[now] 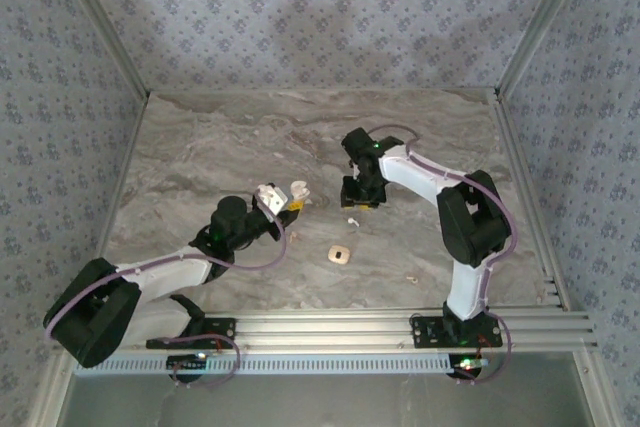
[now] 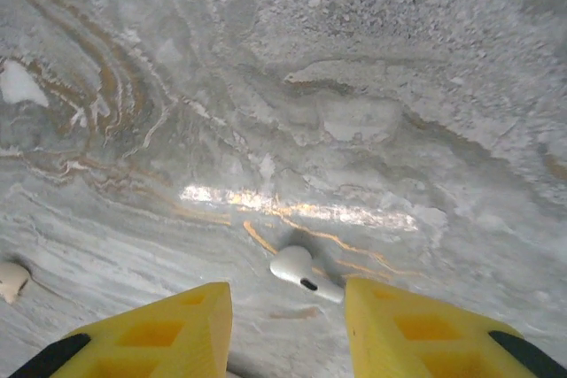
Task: Insert the wireless bluetooth earbuds into the charging case
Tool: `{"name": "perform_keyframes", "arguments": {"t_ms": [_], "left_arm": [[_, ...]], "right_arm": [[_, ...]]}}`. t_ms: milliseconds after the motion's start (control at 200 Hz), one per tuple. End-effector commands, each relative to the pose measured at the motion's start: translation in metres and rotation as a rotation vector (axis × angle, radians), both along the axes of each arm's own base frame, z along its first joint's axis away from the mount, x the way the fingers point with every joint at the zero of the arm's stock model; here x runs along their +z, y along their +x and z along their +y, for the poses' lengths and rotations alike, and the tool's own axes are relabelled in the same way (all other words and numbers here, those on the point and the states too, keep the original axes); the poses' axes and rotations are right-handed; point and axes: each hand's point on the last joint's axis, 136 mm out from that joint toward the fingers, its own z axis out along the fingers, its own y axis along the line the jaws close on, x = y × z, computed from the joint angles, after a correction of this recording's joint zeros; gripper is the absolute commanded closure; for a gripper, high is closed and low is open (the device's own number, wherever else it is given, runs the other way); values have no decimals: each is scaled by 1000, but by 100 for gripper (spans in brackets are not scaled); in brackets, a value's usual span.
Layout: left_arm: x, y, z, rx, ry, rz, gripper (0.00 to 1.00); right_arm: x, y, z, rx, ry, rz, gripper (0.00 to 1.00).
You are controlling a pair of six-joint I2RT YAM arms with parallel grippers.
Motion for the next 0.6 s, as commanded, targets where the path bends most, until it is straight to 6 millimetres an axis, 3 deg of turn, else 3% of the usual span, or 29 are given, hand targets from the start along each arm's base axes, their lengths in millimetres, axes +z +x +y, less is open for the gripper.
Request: {"name": "perform_keyframes", "arguments": {"t_ms": [0, 210, 595], "left_arm": [[10, 2, 1, 6, -17, -23, 90], [12, 2, 2, 10, -14, -27, 90], [14, 3, 2, 10, -10, -25, 90]], "right_arm": [[0, -14, -13, 202, -142, 35, 59], [-7, -17, -4, 410, -159, 49, 58], [-26, -18, 12, 534, -148, 75, 58]]}}
